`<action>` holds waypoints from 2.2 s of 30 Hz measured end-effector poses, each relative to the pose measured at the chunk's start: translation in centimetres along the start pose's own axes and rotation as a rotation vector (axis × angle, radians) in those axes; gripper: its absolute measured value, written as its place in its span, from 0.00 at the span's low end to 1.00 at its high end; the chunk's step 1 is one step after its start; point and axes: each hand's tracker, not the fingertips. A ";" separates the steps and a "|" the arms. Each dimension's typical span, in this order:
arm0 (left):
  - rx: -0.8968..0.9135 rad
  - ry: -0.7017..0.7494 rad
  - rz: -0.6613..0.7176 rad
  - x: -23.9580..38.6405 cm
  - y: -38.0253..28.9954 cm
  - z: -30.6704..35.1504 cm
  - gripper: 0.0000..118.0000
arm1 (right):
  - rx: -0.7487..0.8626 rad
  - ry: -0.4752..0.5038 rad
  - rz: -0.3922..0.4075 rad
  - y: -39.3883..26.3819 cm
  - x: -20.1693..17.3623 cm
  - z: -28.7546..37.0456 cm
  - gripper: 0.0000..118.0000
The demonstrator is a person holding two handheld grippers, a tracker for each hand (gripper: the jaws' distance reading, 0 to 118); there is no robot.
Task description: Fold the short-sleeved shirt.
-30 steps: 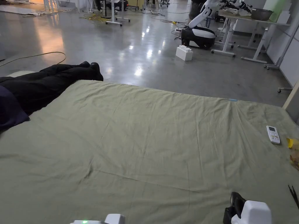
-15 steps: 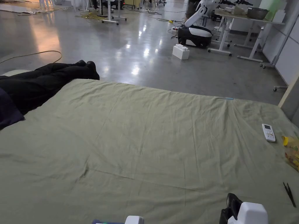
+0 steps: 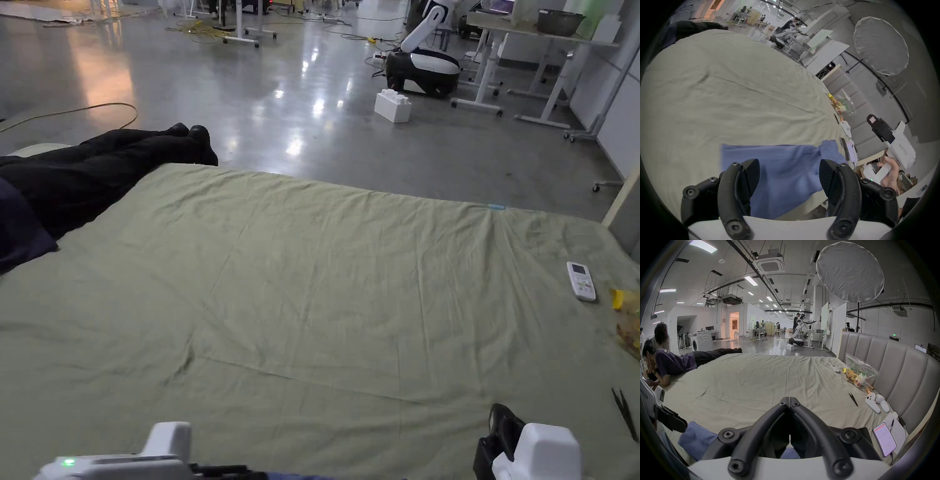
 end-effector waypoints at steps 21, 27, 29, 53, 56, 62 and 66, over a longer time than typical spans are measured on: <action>-0.078 -0.278 0.356 -9.1 -4.5 -5.3 0.17 | -0.060 0.013 -0.052 -0.7 -0.1 0.2 0.00; -0.079 -0.216 0.273 -7.6 -3.8 -4.6 0.11 | -0.064 0.004 -0.049 -0.7 0.2 0.3 0.00; -0.083 -0.184 0.218 -7.0 -3.2 -4.1 0.10 | -0.065 0.005 -0.051 -0.7 0.3 0.3 0.00; -0.061 0.404 -0.231 2.7 4.4 7.9 0.09 | -0.048 0.060 -0.027 0.1 -0.8 -0.3 0.00; -0.049 0.294 -0.227 5.8 4.1 7.2 0.09 | -0.046 0.063 -0.021 0.1 -0.8 -0.3 0.00; -0.092 0.218 -0.256 11.0 2.5 3.6 0.09 | -0.049 0.067 -0.021 0.1 -0.7 -0.6 0.00; -0.125 0.194 -0.219 13.3 1.2 0.1 0.09 | -0.056 0.070 -0.020 0.0 -0.7 -0.8 0.00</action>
